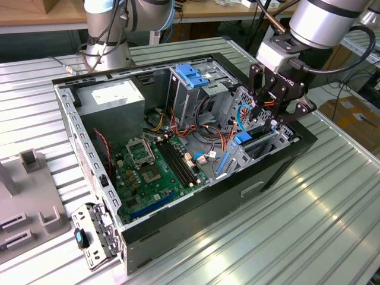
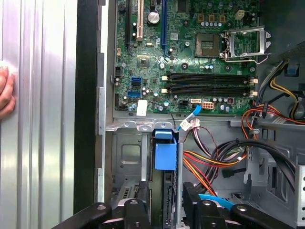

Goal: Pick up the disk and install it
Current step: 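Insert the first disk wire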

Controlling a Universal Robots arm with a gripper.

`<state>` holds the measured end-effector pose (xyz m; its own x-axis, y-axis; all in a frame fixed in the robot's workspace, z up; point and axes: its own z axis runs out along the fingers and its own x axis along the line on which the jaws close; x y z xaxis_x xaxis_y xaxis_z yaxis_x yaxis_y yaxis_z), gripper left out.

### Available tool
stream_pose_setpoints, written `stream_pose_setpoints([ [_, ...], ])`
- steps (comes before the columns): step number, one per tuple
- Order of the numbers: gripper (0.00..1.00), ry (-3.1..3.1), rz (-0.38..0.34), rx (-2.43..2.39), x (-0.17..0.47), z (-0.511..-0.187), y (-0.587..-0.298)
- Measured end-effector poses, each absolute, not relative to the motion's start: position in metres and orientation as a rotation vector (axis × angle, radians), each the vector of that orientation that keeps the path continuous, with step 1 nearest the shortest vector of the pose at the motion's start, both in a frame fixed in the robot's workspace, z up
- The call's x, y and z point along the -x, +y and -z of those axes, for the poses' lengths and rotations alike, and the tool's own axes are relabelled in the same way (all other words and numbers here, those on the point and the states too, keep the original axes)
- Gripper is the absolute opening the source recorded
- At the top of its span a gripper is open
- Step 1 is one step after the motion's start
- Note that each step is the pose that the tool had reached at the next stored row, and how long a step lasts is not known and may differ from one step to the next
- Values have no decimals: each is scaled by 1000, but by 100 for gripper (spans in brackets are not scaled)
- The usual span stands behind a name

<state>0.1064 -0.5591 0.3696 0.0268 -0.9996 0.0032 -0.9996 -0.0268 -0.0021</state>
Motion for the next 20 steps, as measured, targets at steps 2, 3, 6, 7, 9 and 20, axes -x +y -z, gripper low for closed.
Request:
stream_pose_setpoints([
  [2, 43, -2191, -6, -2250, -107, -370, -558],
  [3, 43, -2191, -6, -2250, -107, -370, -557],
  [6, 43, -2191, -6, -2250, -109, -370, -550],
  [7, 43, -2191, -6, -2250, -109, -370, -549],
  [9, 43, -2191, -6, -2250, -109, -370, -547],
  [20, 43, -2191, -6, -2250, -109, -370, -533],
])
